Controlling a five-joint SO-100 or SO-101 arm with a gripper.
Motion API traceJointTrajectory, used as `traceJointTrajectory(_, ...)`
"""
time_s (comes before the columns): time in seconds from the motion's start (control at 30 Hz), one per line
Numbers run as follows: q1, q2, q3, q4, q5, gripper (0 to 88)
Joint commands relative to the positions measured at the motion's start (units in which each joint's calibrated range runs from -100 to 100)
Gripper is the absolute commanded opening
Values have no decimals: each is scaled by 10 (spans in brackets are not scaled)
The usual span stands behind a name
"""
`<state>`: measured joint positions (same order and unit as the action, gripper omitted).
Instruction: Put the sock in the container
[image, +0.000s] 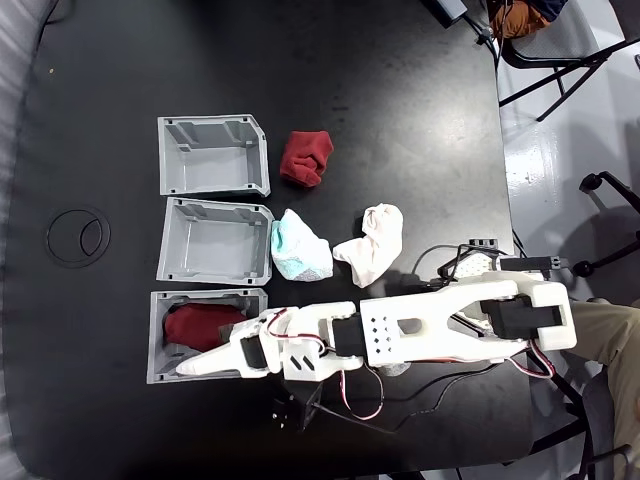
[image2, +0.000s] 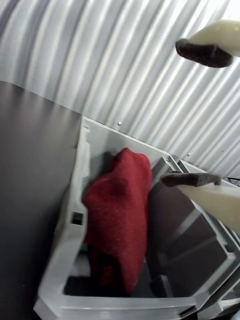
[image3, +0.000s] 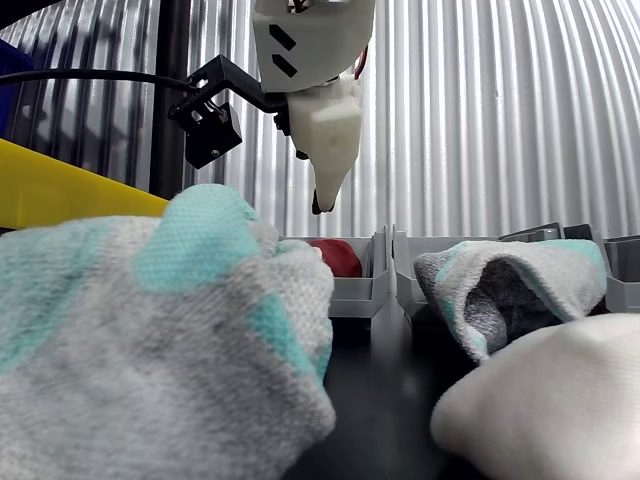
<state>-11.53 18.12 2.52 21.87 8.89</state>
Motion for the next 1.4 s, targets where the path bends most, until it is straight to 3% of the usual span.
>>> traceJointTrajectory(0.0,-1,-62,-3,23,-4,359)
traceJointTrajectory(0.13,5,-121,-3,112,-4,289)
traceJointTrajectory(0.33,52,-207,-3,248,-4,2)
traceJointTrajectory(0.8,213,-478,-3,605,-4,13)
traceJointTrajectory(1.03,272,-647,13,687,-2,13)
traceJointTrajectory(1.37,278,-929,224,686,-2,13)
